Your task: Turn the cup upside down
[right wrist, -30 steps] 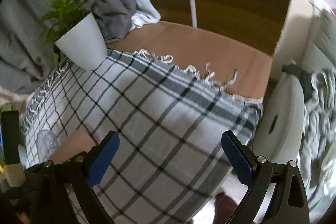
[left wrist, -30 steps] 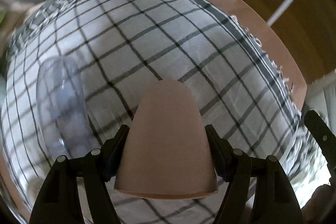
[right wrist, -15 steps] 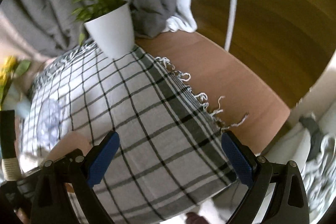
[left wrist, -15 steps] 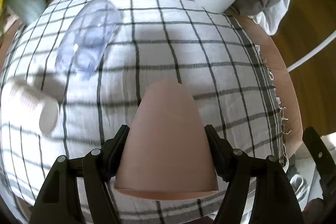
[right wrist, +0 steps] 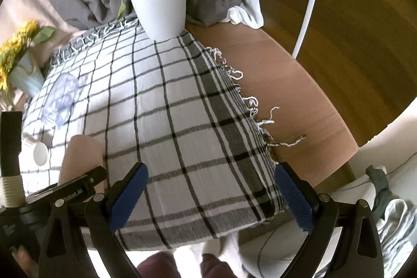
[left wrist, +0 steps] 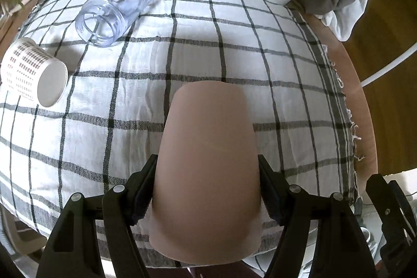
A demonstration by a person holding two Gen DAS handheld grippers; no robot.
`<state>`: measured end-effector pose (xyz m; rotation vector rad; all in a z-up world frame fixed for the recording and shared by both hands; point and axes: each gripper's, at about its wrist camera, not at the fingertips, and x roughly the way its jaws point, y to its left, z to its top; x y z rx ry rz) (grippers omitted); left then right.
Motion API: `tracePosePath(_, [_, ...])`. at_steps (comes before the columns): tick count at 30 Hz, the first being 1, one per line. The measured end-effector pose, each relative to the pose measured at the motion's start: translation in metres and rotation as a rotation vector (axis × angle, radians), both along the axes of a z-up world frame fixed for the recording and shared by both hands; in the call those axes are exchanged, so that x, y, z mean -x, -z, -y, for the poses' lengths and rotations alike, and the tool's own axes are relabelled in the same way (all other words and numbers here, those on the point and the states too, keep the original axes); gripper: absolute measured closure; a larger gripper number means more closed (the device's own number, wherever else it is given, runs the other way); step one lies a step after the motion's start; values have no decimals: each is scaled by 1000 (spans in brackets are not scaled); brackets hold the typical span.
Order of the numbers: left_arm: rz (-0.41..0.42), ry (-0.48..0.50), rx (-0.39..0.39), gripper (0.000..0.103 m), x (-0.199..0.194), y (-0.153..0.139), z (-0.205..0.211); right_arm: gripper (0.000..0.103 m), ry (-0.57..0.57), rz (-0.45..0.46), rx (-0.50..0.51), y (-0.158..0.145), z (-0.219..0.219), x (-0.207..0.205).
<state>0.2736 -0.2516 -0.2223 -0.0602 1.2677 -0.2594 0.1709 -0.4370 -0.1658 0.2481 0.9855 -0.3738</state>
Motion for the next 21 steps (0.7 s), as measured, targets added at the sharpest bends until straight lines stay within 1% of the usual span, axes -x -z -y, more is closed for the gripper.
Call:
tracePosePath(8, [-5, 27, -16, 32, 3, -2, 0, 5, -16, -13, -4, 1, -6, 3])
tracePosePath(9, [-3, 28, -13, 31, 3, -3, -1, 5, -17, -12, -6, 1, -7, 2])
tracePosePath(11, [7, 32, -11, 22, 3, -7, -2, 5, -23, -8, -13, -2, -9, 2])
tracePosePath(16, [52, 26, -31, 19, 3, -24, -12, 5, -19, -4, -37, -8, -13, -1])
tracePosePath(18, [96, 12, -60, 15, 4, -37, -21, 5, -20, 7, -58, -14, -15, -3])
tracePosePath(19, [116, 2, -78, 10, 5, -42, -26, 5, -26, 12, -63, -17, -16, -4])
tracePosePath(21, [149, -11, -92, 9, 6, -53, -37, 5, -51, 23, -76, -23, -22, -10])
